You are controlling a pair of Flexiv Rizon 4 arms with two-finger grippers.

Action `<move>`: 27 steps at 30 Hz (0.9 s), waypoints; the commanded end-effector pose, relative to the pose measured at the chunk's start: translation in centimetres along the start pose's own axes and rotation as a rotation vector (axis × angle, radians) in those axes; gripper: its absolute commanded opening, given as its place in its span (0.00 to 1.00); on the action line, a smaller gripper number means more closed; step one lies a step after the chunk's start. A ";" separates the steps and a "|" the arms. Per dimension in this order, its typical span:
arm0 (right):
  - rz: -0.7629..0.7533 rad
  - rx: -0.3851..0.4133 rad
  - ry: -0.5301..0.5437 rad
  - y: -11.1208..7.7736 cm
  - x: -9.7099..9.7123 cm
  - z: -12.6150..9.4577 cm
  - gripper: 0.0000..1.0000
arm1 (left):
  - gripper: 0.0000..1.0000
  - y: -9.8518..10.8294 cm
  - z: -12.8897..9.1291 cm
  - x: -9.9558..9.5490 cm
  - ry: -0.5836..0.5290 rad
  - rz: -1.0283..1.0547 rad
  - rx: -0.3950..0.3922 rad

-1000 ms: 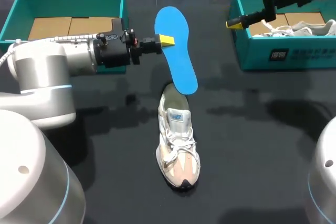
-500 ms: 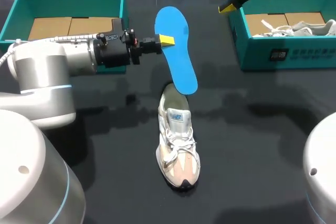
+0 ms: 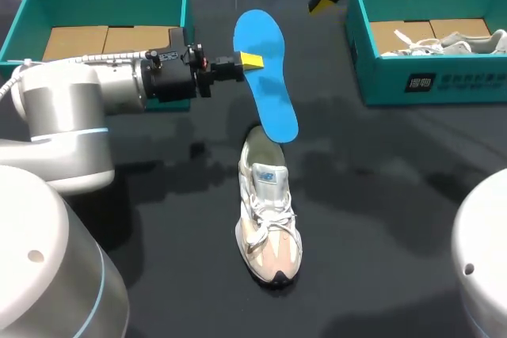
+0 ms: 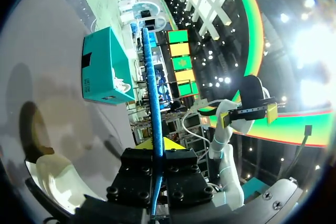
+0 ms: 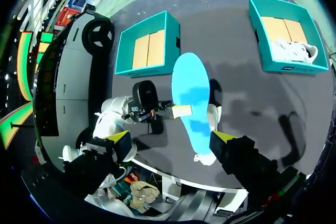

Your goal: Take the shoe out of the shoebox, open the shoe tongue, remove and reinsert the insole, then place the shoe into the shoebox

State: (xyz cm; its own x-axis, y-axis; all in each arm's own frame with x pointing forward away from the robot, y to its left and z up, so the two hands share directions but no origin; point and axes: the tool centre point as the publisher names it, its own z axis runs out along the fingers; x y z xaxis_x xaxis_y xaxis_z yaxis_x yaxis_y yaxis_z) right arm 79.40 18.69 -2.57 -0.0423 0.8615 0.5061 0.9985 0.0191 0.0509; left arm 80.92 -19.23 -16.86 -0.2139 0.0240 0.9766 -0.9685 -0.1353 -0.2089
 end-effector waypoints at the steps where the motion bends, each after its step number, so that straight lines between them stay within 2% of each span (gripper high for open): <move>1: -0.012 0.009 -0.249 0.1 1.8 1.2 1.00 | 0.00 0.0 0.0 -0.1 0.001 0.000 0.001; 12: -0.006 0.007 -0.365 -0.5 4.4 3.4 1.00 | 0.00 0.0 0.0 -0.1 0.001 0.000 0.001; 18: 0.002 0.021 -0.413 -0.4 4.6 3.8 1.00 | 0.00 0.0 0.0 -0.1 0.001 0.000 0.001; 27: 0.029 0.004 -0.465 -0.6 3.9 2.8 1.00 | 0.00 0.0 0.0 -0.1 0.001 0.000 0.001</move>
State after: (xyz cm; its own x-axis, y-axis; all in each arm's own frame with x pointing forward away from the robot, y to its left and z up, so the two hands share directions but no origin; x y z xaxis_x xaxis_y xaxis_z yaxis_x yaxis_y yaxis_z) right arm 78.87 23.40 -3.40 -0.0018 0.9903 0.1392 0.9993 -0.0033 0.0364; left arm 80.92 -19.23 -16.86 -0.2140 0.0240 0.9765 -0.9685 -0.1352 -0.2089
